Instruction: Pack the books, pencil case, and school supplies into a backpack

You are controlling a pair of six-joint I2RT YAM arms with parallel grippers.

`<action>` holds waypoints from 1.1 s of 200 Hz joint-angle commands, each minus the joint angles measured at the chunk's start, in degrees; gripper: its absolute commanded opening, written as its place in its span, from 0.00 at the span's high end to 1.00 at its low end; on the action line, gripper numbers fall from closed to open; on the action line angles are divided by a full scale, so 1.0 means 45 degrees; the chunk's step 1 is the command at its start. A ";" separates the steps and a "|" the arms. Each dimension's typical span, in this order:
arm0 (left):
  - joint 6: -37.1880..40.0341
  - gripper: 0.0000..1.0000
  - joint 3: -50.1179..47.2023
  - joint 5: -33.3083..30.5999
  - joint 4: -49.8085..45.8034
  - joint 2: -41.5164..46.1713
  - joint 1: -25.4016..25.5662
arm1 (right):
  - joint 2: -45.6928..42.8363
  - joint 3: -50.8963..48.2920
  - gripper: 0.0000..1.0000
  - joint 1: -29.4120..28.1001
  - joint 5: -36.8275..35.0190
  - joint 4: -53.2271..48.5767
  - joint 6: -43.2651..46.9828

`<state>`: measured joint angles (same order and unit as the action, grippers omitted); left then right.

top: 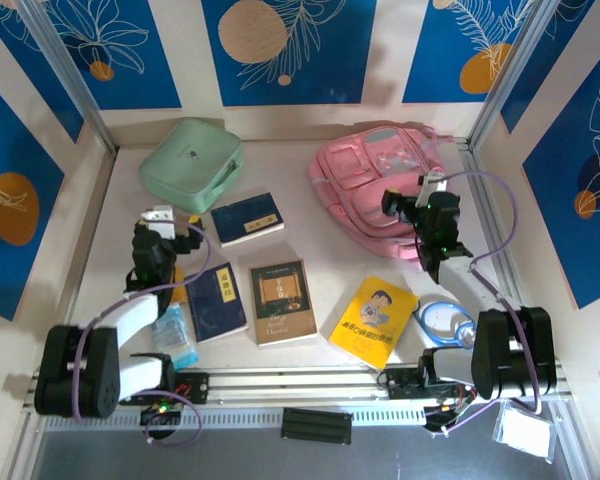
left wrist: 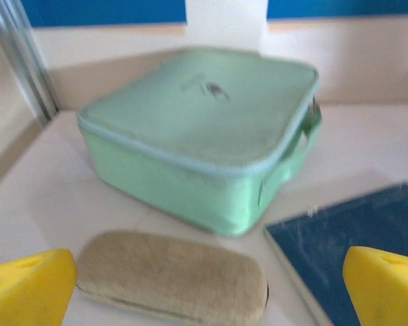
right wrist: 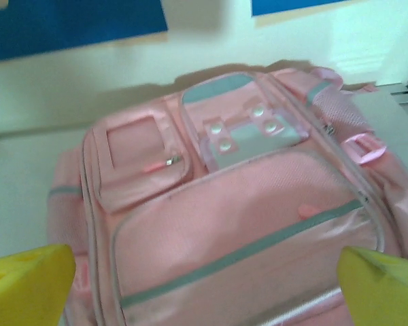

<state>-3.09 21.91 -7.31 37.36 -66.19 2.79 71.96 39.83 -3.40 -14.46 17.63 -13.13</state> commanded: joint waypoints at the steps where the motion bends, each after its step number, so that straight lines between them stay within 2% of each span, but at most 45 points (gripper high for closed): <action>1: -0.2270 0.00 0.1441 -0.0764 -0.4268 0.1296 -0.0102 | 0.0369 0.1704 0.01 0.0031 -0.0117 -0.4629 -0.2084; 18: -0.3037 0.00 0.2592 0.0012 -0.6397 0.1644 -0.0092 | 0.1181 0.3107 0.01 0.0154 -0.0396 -0.6788 -0.3340; 40: -0.4096 0.00 0.3458 0.1502 -0.7423 0.1655 -0.0092 | 0.2532 0.4433 0.01 0.0634 0.0683 -0.8667 -0.4426; 63: -0.4800 0.00 0.3766 0.3741 -0.7007 0.1240 -0.0072 | 0.3685 0.4692 0.03 0.1012 0.1930 -0.8985 -0.5289; 107: -0.7180 0.00 0.3876 0.5400 -0.5700 -0.0246 0.0466 | 0.5616 0.5113 0.09 0.0911 0.3545 -0.9212 -0.6498; 148: -0.8285 0.00 0.4385 0.4930 -0.5409 -0.1670 0.2225 | 0.6005 0.5049 0.11 -0.0993 0.3611 -0.8425 -0.8485; 173: -0.8937 0.00 0.5053 0.4580 -0.5237 -0.2943 0.3565 | 0.6610 0.5281 0.11 -0.2440 0.4514 -0.7051 -0.9820; 190: -0.9387 0.00 0.5697 0.4534 -0.5218 -0.3981 0.4413 | 0.7092 0.5906 0.12 -0.3103 0.5491 -0.6440 -0.9808; 220: -0.9770 0.00 0.6707 0.5107 -0.5013 -0.5555 0.5278 | 0.7046 0.7128 0.14 -0.3561 0.6425 -0.7136 -0.9444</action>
<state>-44.07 48.36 13.56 12.93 -87.31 24.51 104.27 68.05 -18.68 7.16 -14.11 -54.54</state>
